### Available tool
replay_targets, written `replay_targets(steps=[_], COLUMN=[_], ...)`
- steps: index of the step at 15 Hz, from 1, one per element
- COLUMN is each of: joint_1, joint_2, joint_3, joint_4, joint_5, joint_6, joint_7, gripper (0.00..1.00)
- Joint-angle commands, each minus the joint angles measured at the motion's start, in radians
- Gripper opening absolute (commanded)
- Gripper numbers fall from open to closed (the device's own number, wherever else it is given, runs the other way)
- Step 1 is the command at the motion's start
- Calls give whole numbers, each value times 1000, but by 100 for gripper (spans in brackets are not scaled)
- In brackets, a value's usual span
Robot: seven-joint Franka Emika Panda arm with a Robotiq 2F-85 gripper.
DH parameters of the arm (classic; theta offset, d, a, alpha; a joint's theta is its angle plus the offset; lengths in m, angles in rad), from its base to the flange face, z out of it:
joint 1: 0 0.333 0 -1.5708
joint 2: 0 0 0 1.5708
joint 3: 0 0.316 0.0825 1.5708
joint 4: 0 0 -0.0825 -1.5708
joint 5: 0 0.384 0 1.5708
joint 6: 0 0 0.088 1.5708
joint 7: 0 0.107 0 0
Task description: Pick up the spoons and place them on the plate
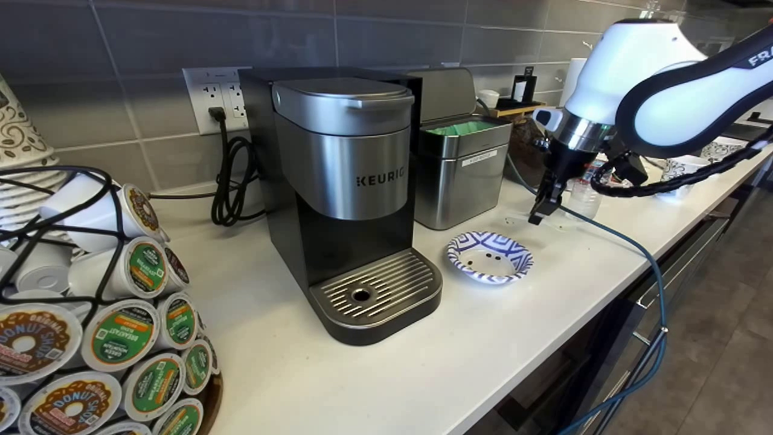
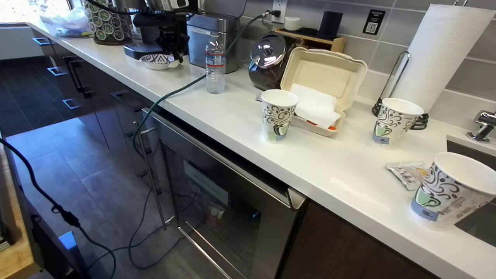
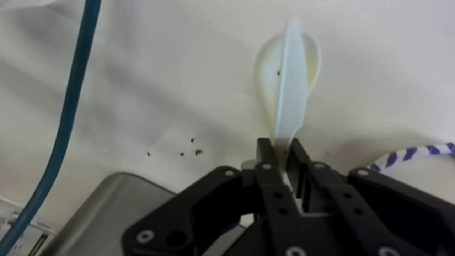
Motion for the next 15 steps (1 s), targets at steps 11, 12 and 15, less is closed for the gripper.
replay_targets(steps=[11,12,15], joint_1=[20,8,-20], joint_2=[30,39,69], joint_3=[207,225,249], joint_4=[44,43,40], joint_5=[192,215,248], joint_6=[216,215,206], joint_7=[-163,-180,-206], gripper=[4,4,4])
